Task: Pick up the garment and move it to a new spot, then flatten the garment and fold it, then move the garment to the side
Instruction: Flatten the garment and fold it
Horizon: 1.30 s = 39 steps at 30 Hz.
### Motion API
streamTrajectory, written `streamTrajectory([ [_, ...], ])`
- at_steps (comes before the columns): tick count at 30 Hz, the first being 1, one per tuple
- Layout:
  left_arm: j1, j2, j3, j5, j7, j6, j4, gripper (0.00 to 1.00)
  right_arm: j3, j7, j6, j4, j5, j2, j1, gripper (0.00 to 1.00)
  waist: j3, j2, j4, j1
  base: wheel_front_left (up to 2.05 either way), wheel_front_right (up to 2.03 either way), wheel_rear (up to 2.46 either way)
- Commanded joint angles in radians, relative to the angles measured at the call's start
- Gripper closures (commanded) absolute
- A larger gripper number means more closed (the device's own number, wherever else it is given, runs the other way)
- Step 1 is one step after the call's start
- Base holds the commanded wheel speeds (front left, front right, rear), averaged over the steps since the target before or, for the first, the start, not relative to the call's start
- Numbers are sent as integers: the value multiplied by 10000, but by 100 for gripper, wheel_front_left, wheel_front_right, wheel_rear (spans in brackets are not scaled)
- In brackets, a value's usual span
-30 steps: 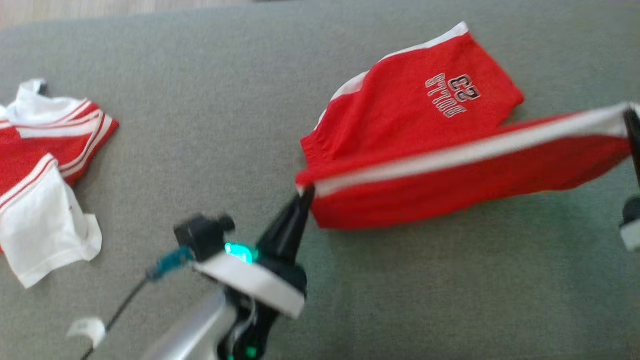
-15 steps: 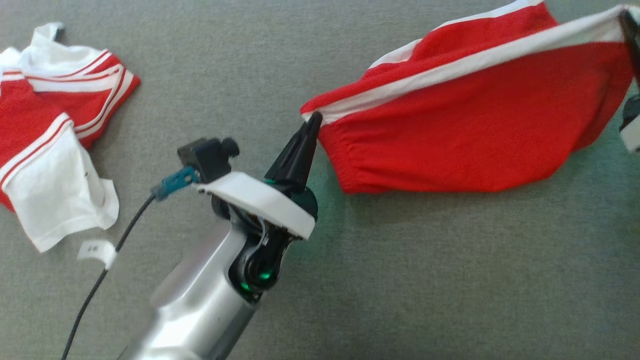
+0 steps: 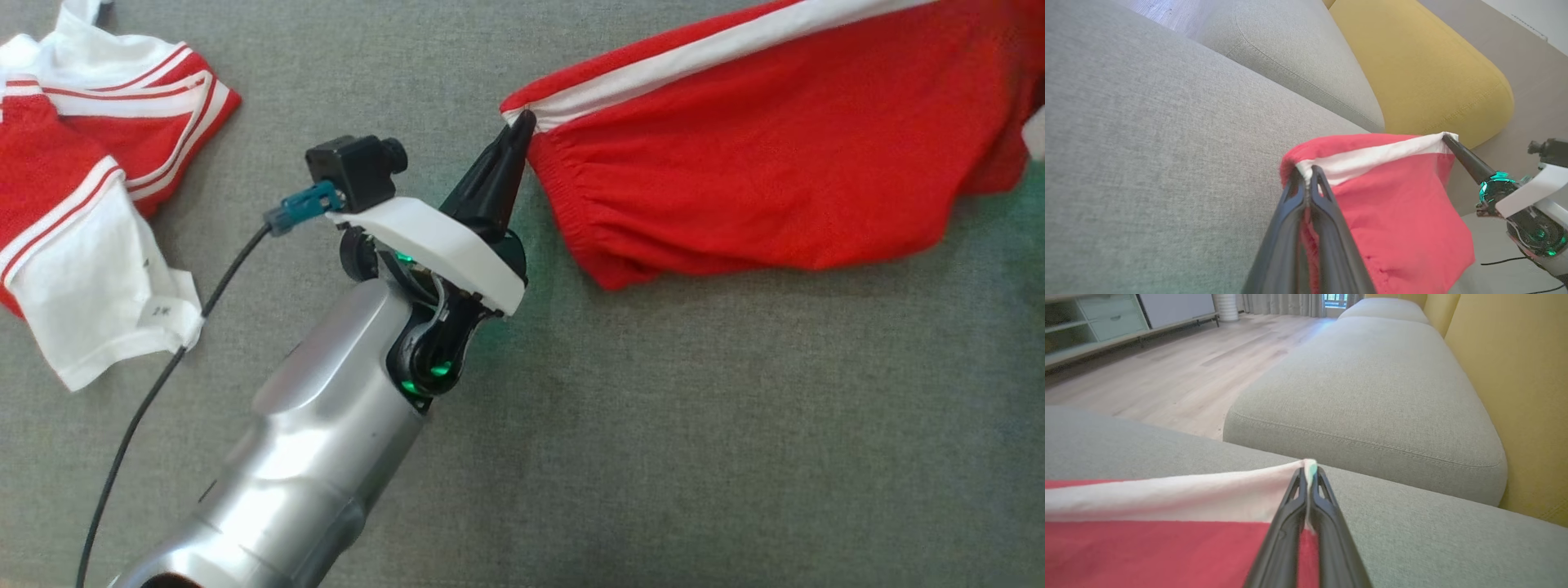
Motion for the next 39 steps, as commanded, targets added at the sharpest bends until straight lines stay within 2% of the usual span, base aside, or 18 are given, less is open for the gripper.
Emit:
streamTrajectory([
  [1,-255,76,245,93,-126,-84,-183,33,32,-164,-9,-118,138,-62,-9,0,-2,0,-17,-1,0,0,0],
  [2,-277,57,214,120,-189,-92,-25,0,140,-294,-9,-2,288,44,-50,0,-22,0,-32,-1,0,0,0],
  [5,-227,12,151,194,-514,-124,316,0,530,-623,-9,138,735,110,27,0,-183,0,-97,-1,0,0,0],
  [10,198,158,-106,870,-1420,56,588,0,889,-1105,-9,-3,1483,-227,739,0,-694,0,-227,-1,0,0,0],
  [13,710,402,-194,1589,-2217,534,445,0,1113,-1051,-9,-235,1933,-483,1478,0,-1009,0,-341,-1,0,0,0],
  [17,1699,693,113,2687,-2594,1405,-350,0,1257,-801,-9,-415,2407,-729,2311,0,-1248,0,-395,-1,0,0,0],
  [21,3036,692,1297,4681,-2613,2249,-2530,0,1048,-652,-9,-152,2740,-722,2567,0,-1198,0,-233,-1,0,0,0],
  [24,4142,559,1755,6152,-2615,2599,-3858,0,801,-425,-9,403,2922,-556,2408,0,-1091,0,26,-1,0,0,0],
  [28,5258,254,2132,7079,-2616,2632,-4727,0,652,-268,-9,1332,2822,-406,2101,0,-1003,0,546,-1,0,0,0],
  [36,5965,-50,2485,7746,-2617,2328,-4889,0,815,108,-9,2933,2700,-118,1899,0,-968,0,1352,-1,0,0,0],
  [37,6017,-71,2546,7773,-2617,2307,-4903,0,854,164,-9,3050,2710,-83,1903,11,-970,0,1415,-1,0,0,0],
  [38,6017,-71,2546,7773,-2617,2307,-4903,0,854,164,-9,3050,2710,-83,1903,11,-970,0,1415,-1,0,0,0],
  [39,6069,-87,2597,7803,-2618,2284,-4897,0,896,235,-9,3116,2743,-44,1922,55,-974,0,1469,-1,0,0,0],
])
